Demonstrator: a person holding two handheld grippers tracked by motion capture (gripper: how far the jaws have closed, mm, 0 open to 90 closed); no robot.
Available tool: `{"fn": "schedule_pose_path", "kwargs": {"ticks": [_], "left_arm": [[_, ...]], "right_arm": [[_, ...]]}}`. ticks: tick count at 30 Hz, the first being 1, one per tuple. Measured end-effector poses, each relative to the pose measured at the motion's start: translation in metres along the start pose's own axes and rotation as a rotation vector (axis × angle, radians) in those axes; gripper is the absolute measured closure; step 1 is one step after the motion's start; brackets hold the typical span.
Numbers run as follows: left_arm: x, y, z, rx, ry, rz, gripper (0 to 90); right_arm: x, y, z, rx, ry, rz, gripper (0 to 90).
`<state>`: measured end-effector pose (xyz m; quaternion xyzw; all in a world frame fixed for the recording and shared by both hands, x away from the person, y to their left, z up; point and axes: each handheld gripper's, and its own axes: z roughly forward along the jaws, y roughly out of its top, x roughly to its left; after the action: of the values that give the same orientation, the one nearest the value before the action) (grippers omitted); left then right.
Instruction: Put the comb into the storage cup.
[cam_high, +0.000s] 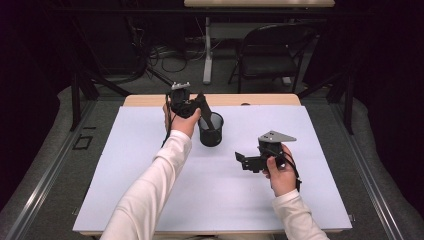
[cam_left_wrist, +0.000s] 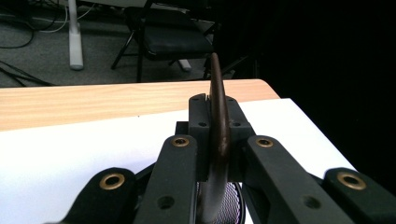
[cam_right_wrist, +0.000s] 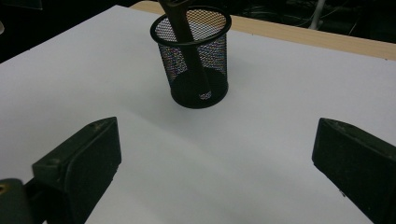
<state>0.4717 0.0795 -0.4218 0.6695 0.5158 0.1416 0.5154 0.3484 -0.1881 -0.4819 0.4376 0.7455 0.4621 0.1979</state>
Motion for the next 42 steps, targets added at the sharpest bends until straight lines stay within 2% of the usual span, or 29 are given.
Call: {"fn": "schedule_pose_path", "kwargs": {"ticks": [13, 22, 34, 42], "left_arm": [[0.004, 0.000, 0.000, -0.003, 0.001, -0.021, 85.6], [0.014, -0.003, 0.002, 0.005, 0.028, -0.038, 84.2], [0.026, -0.004, 0.000, 0.007, 0.022, -0.088, 84.3], [0.035, -0.006, -0.002, 0.008, 0.037, -0.106, 83.2]], "right_arm": [[0.000, 0.000, 0.000, 0.001, 0.000, -0.001, 1.2], [-0.001, 0.000, 0.000, 0.001, 0.001, 0.003, 1.2], [0.000, -0.001, 0.001, 0.005, 0.002, 0.003, 1.6], [-0.001, -0.001, 0.001, 0.006, -0.001, 0.000, 1.7]]}}
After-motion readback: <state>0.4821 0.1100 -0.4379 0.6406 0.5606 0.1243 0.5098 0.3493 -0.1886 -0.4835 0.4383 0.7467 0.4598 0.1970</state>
